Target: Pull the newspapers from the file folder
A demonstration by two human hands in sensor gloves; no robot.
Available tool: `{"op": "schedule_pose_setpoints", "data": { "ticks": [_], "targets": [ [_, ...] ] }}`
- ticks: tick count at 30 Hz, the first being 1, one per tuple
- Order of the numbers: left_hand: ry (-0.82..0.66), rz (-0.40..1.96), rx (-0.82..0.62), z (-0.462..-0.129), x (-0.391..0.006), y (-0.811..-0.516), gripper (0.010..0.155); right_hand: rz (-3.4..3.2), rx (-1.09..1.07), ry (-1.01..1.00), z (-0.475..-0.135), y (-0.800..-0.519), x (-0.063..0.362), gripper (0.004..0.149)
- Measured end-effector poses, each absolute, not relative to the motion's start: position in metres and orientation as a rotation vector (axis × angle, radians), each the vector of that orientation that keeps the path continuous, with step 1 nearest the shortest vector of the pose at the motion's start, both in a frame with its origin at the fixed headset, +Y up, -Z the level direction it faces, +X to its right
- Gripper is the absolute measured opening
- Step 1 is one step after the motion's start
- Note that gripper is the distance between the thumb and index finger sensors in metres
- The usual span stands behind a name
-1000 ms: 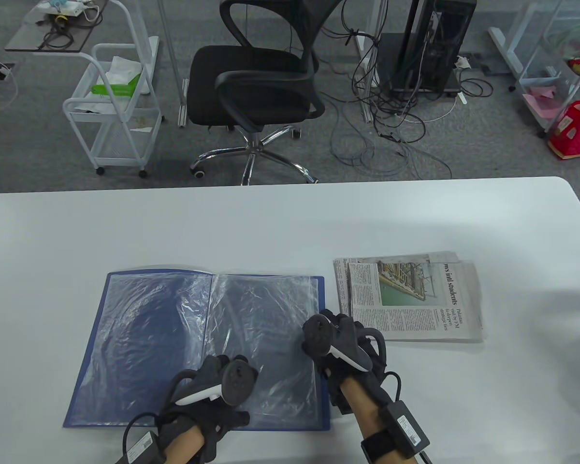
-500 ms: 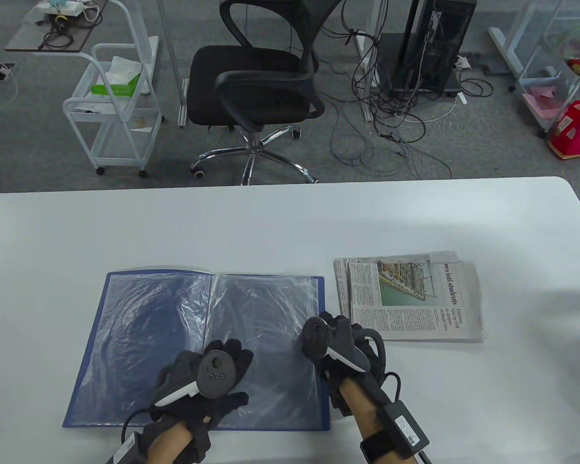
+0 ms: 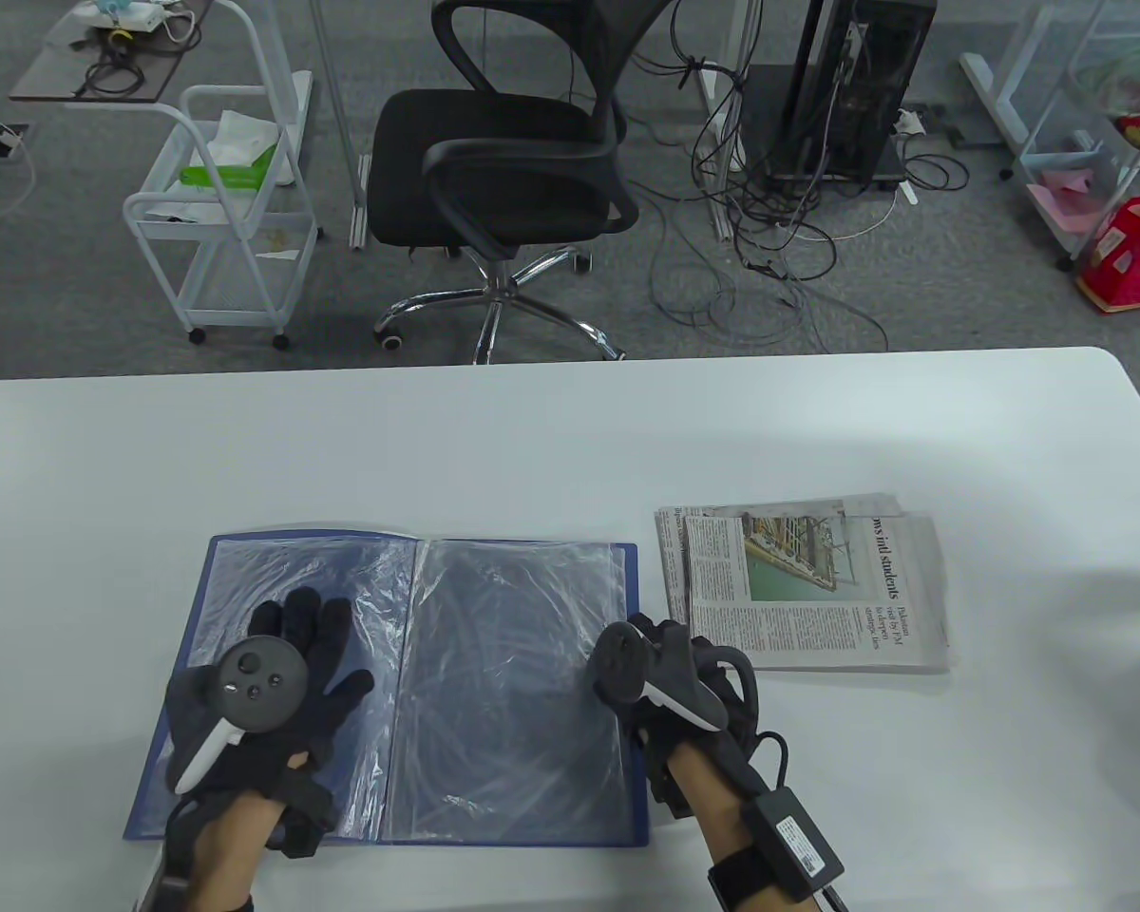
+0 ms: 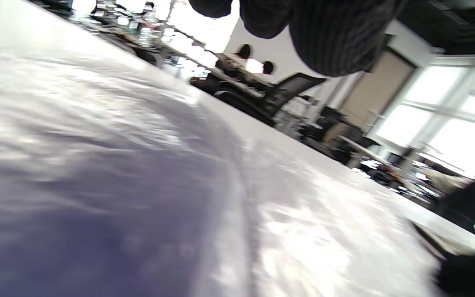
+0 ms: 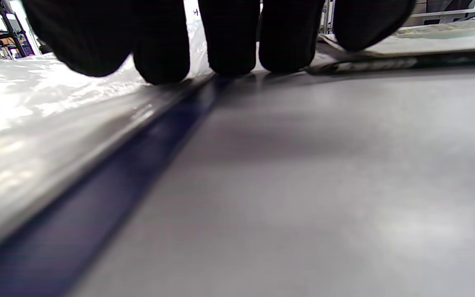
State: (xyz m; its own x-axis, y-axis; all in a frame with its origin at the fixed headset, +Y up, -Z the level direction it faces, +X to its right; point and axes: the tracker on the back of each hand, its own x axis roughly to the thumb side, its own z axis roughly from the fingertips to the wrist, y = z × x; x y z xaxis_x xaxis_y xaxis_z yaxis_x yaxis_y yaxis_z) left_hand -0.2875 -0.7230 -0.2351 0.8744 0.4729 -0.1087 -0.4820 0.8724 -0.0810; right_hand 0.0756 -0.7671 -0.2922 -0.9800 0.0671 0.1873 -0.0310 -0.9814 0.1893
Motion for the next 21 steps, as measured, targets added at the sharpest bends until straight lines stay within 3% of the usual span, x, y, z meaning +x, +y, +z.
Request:
{"op": "schedule_pose_setpoints", "data": {
  "ticks": [11, 21],
  "targets": [
    [0.518, 0.547, -0.319, -0.237, -0.354, -0.78, 0.08, 3.053, 0.291, 0.3, -0.292, -0.766, 0.077, 0.053],
    [0.458, 0.778, -0.289, -0.235, -0.358, -0.774, 0.079, 3.082, 0.295, 0.32, -0.292, -0.766, 0.076, 0.053]
  ]
}}
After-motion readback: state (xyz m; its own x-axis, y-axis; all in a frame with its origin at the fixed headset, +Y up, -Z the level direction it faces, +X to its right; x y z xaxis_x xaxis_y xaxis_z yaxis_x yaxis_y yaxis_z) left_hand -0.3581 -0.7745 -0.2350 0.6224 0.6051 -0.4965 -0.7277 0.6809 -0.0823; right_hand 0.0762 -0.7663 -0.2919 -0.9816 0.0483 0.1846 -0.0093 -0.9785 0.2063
